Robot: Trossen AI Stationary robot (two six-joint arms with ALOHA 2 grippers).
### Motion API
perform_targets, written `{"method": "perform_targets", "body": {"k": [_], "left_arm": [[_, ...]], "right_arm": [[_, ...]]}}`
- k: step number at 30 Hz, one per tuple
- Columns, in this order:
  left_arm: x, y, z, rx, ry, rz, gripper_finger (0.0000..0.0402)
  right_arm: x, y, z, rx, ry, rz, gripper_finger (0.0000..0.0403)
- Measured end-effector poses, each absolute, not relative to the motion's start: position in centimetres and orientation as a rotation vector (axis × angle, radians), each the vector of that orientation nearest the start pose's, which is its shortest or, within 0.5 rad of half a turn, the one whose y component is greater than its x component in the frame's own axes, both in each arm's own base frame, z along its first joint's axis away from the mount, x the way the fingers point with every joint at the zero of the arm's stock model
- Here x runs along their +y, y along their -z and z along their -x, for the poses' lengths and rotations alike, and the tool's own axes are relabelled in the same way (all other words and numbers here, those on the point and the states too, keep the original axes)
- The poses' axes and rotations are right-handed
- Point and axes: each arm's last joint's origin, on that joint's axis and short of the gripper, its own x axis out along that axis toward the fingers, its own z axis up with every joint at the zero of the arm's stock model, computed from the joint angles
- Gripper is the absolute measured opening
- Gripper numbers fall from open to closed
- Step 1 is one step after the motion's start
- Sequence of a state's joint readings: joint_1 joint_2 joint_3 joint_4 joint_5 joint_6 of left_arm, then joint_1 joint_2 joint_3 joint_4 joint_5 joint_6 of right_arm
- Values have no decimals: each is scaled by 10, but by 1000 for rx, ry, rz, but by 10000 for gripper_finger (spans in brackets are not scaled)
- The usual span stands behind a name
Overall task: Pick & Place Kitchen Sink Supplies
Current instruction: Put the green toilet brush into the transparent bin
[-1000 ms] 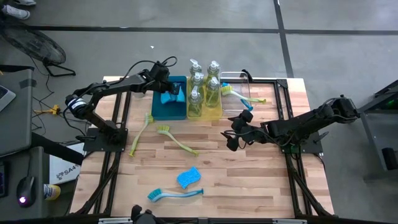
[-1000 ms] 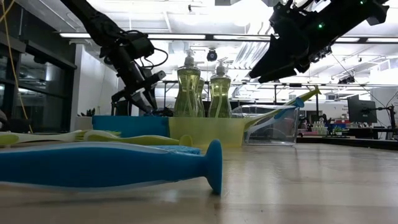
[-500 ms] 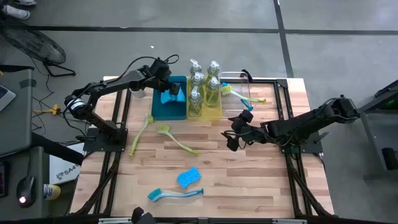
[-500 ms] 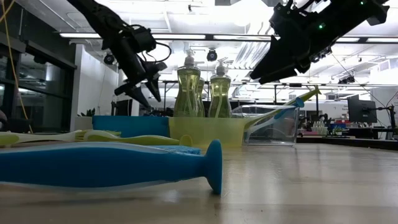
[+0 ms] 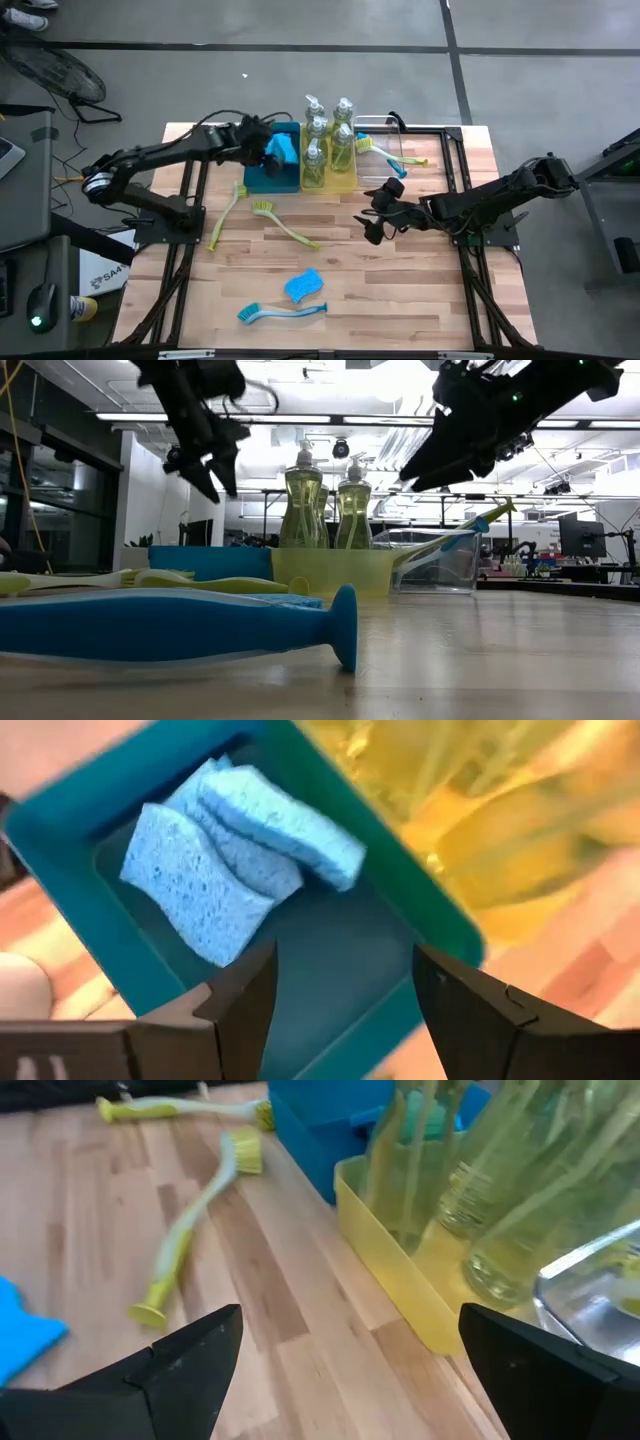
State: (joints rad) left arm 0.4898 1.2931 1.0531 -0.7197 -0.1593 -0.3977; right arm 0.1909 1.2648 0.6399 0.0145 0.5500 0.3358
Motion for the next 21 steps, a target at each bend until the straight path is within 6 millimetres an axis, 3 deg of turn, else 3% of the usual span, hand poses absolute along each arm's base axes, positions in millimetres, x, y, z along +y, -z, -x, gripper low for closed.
{"method": "perform_targets", "body": {"k": [6, 14, 17, 21], "left_arm": [[85, -293, -214, 753, -761, 424, 227], [41, -260, -183, 574, -626, 488, 227], [29, -251, -171, 508, -593, 504, 227], [18, -245, -158, 444, -571, 521, 227]], "right_arm": [[40, -213, -251, 455, 357, -93, 365], [51, -218, -259, 388, 297, -77, 365], [56, -218, -281, 416, 264, -54, 365], [67, -216, -327, 482, 253, 20, 365]]}}
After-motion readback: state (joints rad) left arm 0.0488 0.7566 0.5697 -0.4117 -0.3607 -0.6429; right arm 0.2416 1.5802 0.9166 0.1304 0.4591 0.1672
